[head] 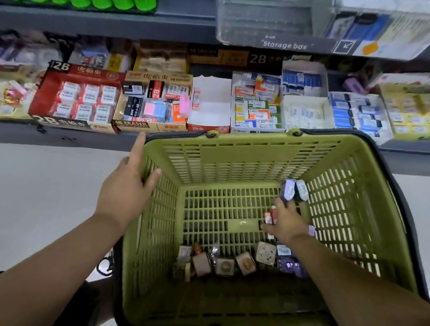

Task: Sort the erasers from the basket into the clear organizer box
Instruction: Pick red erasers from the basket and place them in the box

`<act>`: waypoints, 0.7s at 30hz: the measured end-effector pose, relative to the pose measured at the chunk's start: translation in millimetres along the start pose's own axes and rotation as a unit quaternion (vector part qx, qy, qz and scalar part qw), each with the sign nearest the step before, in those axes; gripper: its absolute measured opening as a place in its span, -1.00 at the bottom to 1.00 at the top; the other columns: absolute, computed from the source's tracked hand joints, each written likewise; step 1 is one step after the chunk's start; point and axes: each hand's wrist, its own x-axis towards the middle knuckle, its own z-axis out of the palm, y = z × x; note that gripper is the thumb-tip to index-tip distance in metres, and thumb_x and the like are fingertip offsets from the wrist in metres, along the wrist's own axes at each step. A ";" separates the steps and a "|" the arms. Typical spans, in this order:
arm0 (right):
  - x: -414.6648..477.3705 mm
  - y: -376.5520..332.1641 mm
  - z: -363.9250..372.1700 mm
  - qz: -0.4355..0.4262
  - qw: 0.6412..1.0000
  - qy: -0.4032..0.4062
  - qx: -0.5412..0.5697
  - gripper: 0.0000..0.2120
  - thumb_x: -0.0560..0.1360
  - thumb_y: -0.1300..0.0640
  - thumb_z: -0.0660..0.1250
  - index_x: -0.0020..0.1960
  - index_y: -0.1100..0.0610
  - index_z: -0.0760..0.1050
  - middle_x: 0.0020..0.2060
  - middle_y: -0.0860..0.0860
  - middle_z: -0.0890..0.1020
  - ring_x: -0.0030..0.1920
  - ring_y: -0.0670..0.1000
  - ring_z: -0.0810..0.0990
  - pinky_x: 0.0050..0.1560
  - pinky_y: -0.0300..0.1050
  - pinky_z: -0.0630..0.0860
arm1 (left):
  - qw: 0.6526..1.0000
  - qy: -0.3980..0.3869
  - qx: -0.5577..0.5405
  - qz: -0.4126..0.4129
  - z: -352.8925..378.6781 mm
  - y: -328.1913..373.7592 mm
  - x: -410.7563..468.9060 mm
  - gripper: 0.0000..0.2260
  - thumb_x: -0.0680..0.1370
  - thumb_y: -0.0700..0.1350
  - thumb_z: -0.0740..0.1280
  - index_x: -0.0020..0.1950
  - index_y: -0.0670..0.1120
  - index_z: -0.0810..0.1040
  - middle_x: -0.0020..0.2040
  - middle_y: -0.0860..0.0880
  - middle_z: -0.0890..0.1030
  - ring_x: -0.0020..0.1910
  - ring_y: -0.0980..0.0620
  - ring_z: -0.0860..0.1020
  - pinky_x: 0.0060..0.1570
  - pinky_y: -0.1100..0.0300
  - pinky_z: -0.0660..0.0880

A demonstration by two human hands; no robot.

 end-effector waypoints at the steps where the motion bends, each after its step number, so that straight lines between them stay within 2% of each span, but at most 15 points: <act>1: 0.2 -1.8 2.3 -0.001 1.000 0.005 0.002 -0.34 0.44 -0.02 0.42 0.41 0.04 0.18 0.38 0.18 0.20 0.20 0.25 0.47 0.11 0.00 0.45 | 1.000 0.001 -0.001 0.000 0.1 -1.8 -0.2 -0.34 0.60 0.09 0.20 0.55 0.20 -0.16 0.00 -0.09 0.52 -0.38 0.16 0.42 -0.49 0.24 0.24; 3: 0.6 -3.0 5.3 0.008 1.000 0.008 0.004 -0.41 0.45 0.04 0.41 0.38 0.08 0.21 0.35 0.19 0.25 0.17 0.25 0.50 0.08 0.01 0.47 | 1.000 0.002 0.004 0.002 1.5 -4.8 -1.4 -0.34 0.60 0.10 0.19 0.55 0.21 -0.16 -0.02 -0.08 0.52 -0.38 0.15 0.42 -0.49 0.24 0.23; 5: -0.3 0.4 5.4 0.022 1.000 0.004 0.018 -0.45 0.45 0.09 0.41 0.34 0.12 0.22 0.29 0.19 0.37 0.11 0.23 0.53 -0.02 -0.04 0.46 | 1.000 0.003 0.007 -0.001 5.2 -5.8 -2.7 -0.34 0.60 0.10 0.19 0.55 0.20 -0.16 0.03 -0.11 0.54 -0.38 0.15 0.41 -0.48 0.25 0.24; 7: -3.0 3.2 1.7 0.026 0.999 -0.005 0.032 -0.48 0.43 0.12 0.42 0.28 0.10 0.24 0.15 0.16 0.52 0.01 0.16 0.57 -0.13 -0.13 0.43 | 1.000 0.007 0.017 -0.003 9.0 -6.4 -3.6 -0.34 0.60 0.10 0.20 0.55 0.19 -0.16 0.11 -0.13 0.55 -0.36 0.11 0.40 -0.48 0.26 0.25; 10: -9.4 -9.6 -13.0 0.009 0.995 -0.037 0.095 -0.56 0.40 0.17 0.43 0.17 0.04 0.29 -0.12 0.06 0.60 -0.27 0.03 0.58 -0.31 -0.18 0.46 | 1.000 -0.006 0.029 -0.009 9.4 -7.7 -6.7 -0.34 0.60 0.10 0.19 0.55 0.18 -0.17 0.15 -0.13 0.54 -0.30 0.04 0.46 -0.48 0.23 0.32; 11: -13.1 -18.2 -22.8 -0.010 0.989 -0.058 0.137 -0.57 0.41 0.19 0.44 0.16 0.05 0.30 -0.20 0.05 0.59 -0.38 0.01 0.55 -0.39 -0.16 0.47 | 0.999 -0.015 0.037 -0.020 6.9 -7.4 -8.0 -0.35 0.60 0.11 0.17 0.56 0.17 -0.17 0.19 -0.14 0.53 -0.23 -0.01 0.52 -0.40 0.17 0.41; 12: -17.3 -27.3 -35.4 -0.037 0.980 -0.077 0.180 -0.57 0.41 0.23 0.44 0.18 0.08 0.32 -0.24 0.05 0.59 -0.44 0.00 0.53 -0.43 -0.13 0.48 | 0.997 -0.017 0.068 -0.028 5.3 -7.0 -7.4 -0.36 0.60 0.13 0.15 0.57 0.14 -0.16 0.25 -0.15 0.49 -0.07 -0.07 0.56 -0.19 0.06 0.50; 13: -22.9 -36.5 -51.4 -0.069 0.970 -0.089 0.215 -0.56 0.41 0.26 0.45 0.20 0.10 0.33 -0.26 0.06 0.59 -0.46 0.00 0.53 -0.42 -0.09 0.50 | 0.991 -0.009 0.129 -0.027 4.6 -4.6 -5.5 -0.37 0.60 0.16 0.11 0.58 0.10 -0.13 0.34 -0.17 0.43 0.18 -0.13 0.50 0.12 -0.07 0.46; 14: -30.2 -46.1 -69.3 -0.104 0.961 -0.091 0.239 -0.54 0.41 0.28 0.45 0.21 0.12 0.34 -0.24 0.06 0.59 -0.46 -0.01 0.54 -0.41 -0.08 0.53 | 0.980 -0.004 0.195 -0.024 2.2 2.2 -3.6 -0.38 0.60 0.20 0.06 0.58 0.06 -0.09 0.45 -0.19 0.31 0.40 -0.16 0.32 0.35 -0.17 0.25; 15: -39.6 -56.4 -89.8 -0.140 0.954 -0.085 0.251 -0.54 0.41 0.28 0.46 0.22 0.13 0.34 -0.23 0.06 0.60 -0.46 -0.04 0.57 -0.41 -0.10 0.55 | 0.975 -0.007 0.224 -0.016 -2.5 15.0 -2.6 -0.38 0.59 0.24 0.00 0.59 0.03 -0.05 0.52 -0.17 0.17 0.51 -0.15 0.12 0.45 -0.19 0.05; 16: -49.9 -67.2 -110.5 -0.176 0.946 -0.074 0.263 -0.55 0.40 0.28 0.46 0.20 0.13 0.35 -0.22 0.05 0.60 -0.47 -0.08 0.57 -0.44 -0.15 0.54 | 0.979 -0.023 0.205 -0.002 -7.5 31.9 -1.7 -0.36 0.57 0.28 -0.05 0.58 0.02 -0.02 0.56 -0.13 0.08 0.54 -0.11 0.00 0.48 -0.17 -0.06; 18: -73.1 -87.9 -152.0 -0.230 0.924 -0.045 0.303 -0.61 0.40 0.28 0.46 0.11 0.08 0.37 -0.18 0.06 0.58 -0.48 -0.10 0.57 -0.48 -0.21 0.49 | 0.993 -0.104 0.040 0.039 -18.2 77.9 -2.4 -0.30 0.49 0.38 -0.06 0.57 0.08 0.05 0.57 -0.01 0.09 0.54 -0.02 0.02 0.49 -0.08 -0.02; 19: -85.6 -96.7 -171.8 -0.249 0.912 -0.026 0.325 -0.64 0.41 0.29 0.46 0.07 0.05 0.37 -0.18 0.05 0.55 -0.48 -0.10 0.56 -0.49 -0.23 0.48 | 0.981 -0.170 -0.076 0.050 -27.3 105.7 -4.5 -0.27 0.44 0.42 -0.02 0.55 0.13 0.09 0.54 0.05 0.17 0.51 0.04 0.14 0.48 -0.04 0.08; 20: -98.1 -104.1 -190.7 -0.269 0.903 -0.002 0.334 -0.65 0.40 0.29 0.46 0.04 0.04 0.38 -0.18 0.04 0.53 -0.49 -0.13 0.54 -0.49 -0.26 0.46 | 0.955 -0.222 -0.186 0.056 -37.6 133.1 -7.6 -0.29 0.42 0.42 0.06 0.52 0.18 0.15 0.49 0.11 0.29 0.44 0.11 0.29 0.44 0.01 0.22; 21: -110.3 -109.5 -208.5 -0.289 0.898 0.025 0.330 -0.66 0.40 0.28 0.46 0.04 0.06 0.39 -0.20 0.02 0.52 -0.51 -0.17 0.50 -0.49 -0.29 0.44 | 0.925 -0.252 -0.275 0.071 -47.5 156.7 -10.3 -0.39 0.45 0.36 0.16 0.46 0.19 0.25 0.39 0.14 0.42 0.32 0.18 0.43 0.36 0.07 0.35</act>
